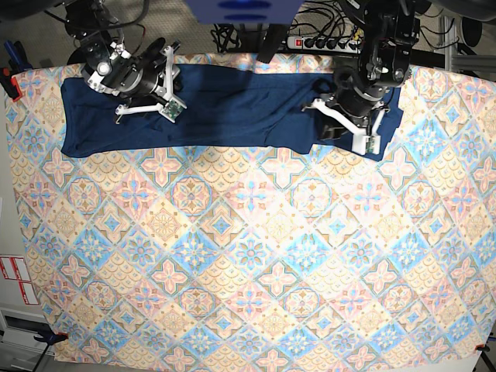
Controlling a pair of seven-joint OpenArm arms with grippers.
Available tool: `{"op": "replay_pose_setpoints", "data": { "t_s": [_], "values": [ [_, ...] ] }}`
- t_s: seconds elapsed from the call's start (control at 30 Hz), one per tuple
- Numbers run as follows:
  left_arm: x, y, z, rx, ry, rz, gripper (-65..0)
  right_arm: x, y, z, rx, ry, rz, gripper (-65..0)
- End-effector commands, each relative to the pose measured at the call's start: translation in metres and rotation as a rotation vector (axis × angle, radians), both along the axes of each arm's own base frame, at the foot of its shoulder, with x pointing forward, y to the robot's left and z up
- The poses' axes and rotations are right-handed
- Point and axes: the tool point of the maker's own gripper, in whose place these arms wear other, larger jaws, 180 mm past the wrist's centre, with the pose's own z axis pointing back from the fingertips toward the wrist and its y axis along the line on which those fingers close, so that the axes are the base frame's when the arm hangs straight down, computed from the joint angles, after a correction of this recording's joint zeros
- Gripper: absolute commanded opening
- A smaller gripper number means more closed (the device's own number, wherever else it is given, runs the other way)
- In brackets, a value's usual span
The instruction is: Fold the T-shirt properly
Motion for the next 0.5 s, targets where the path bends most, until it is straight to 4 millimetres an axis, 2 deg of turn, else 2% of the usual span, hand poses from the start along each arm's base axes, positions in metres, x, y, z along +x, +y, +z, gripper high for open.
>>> {"op": "replay_pose_setpoints", "data": {
  "t_s": [0.0, 0.13, 0.23, 0.3, 0.47],
  "values": [
    [0.013, -0.005, 0.006, -0.012, -0.026, -0.016, -49.2, 0.005, 0.0, 0.006, 0.008, -0.027, 0.006, -41.8],
    [0.028, -0.01, -0.023, -0.012, 0.076, -0.044, -36.9, 0.005, 0.0, 0.006, 0.008, -0.027, 0.006, -41.8],
    [0.038, -0.015, -0.028, -0.012, 0.062, -0.05, -31.4, 0.005, 0.0, 0.006, 0.006, -0.027, 0.006, -41.8],
    [0.042, -0.015, -0.029, -0.009, 0.058, -0.05, -30.9, 0.005, 0.0, 0.006, 0.006, -0.027, 0.006, -41.8],
    [0.04, -0.012, -0.052, -0.006, 0.121, -0.036, -30.9, 0.005, 0.0, 0.006, 0.006, -0.027, 0.006, -41.8]
  ]
}}
